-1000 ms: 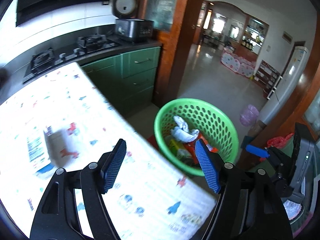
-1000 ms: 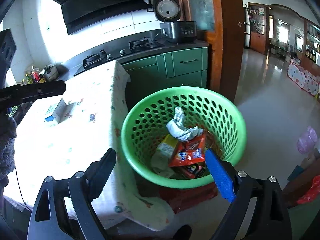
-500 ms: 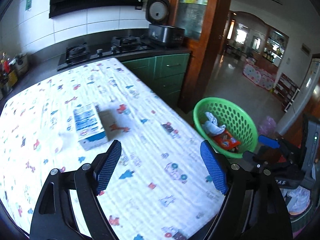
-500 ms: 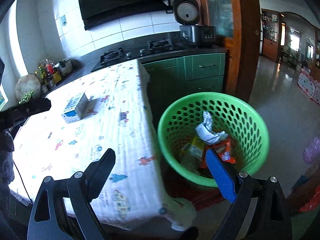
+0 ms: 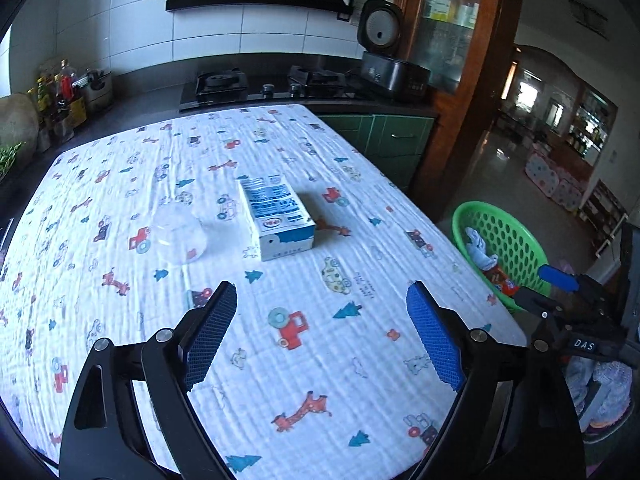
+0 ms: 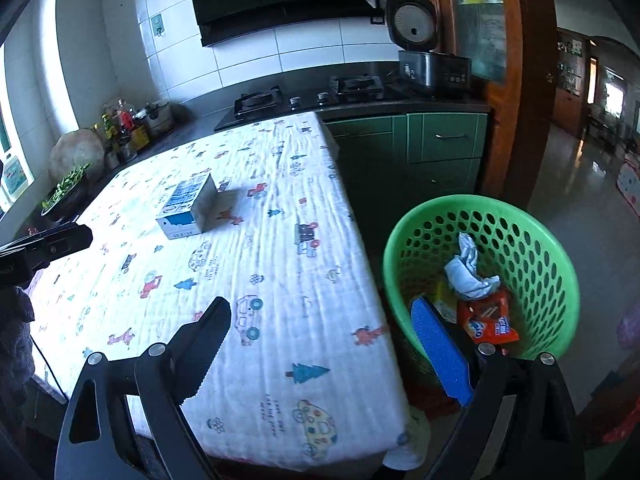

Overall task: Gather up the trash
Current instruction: 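Move both tools back over the table toward the milk carton and cup, then grasp the white milk carton with the right tool while the left tool grasps the clear cup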

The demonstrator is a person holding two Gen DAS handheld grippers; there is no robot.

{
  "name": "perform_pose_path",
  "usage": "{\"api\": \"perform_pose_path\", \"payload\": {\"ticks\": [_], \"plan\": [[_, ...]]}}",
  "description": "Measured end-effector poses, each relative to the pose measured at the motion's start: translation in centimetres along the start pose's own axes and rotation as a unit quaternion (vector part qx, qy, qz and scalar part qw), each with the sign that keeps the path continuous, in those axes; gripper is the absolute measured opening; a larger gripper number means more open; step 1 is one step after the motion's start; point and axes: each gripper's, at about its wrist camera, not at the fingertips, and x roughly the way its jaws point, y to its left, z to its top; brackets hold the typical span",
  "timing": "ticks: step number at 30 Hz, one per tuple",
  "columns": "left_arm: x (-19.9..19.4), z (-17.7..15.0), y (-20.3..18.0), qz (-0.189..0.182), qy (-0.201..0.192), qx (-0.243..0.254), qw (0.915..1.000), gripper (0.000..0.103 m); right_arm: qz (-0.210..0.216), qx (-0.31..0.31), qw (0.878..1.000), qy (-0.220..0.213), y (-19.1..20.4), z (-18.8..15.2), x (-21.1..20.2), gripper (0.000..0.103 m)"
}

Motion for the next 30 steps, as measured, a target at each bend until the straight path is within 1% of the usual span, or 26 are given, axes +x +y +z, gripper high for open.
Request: {"api": "perform_pose_path", "payload": {"ticks": [15, 19, 25, 30], "plan": [[-0.8, -0.3, 6.6, 0.054, -0.004, -0.052, 0.9972, 0.087, 0.035, -0.029, 0.999, 0.021, 4.6, 2.5, 3.8, 0.089], [-0.8, -0.4, 8.2, 0.062, 0.001, -0.068, 0.9957, 0.087, 0.051, -0.04, 0.997, 0.032, 6.6, 3.7, 5.4, 0.089], [-0.6, -0.3, 9.7, 0.071, 0.005, -0.073, 0.9947, 0.087, 0.078, -0.059, 0.994, 0.049, 10.0, 6.0, 8.3, 0.089], [-0.1, -0.3, 11.6, 0.088, 0.013, -0.081, 0.9928, 0.087, 0.1, -0.064, 0.991, 0.068, 12.4, 7.8, 11.3, 0.089]]}}
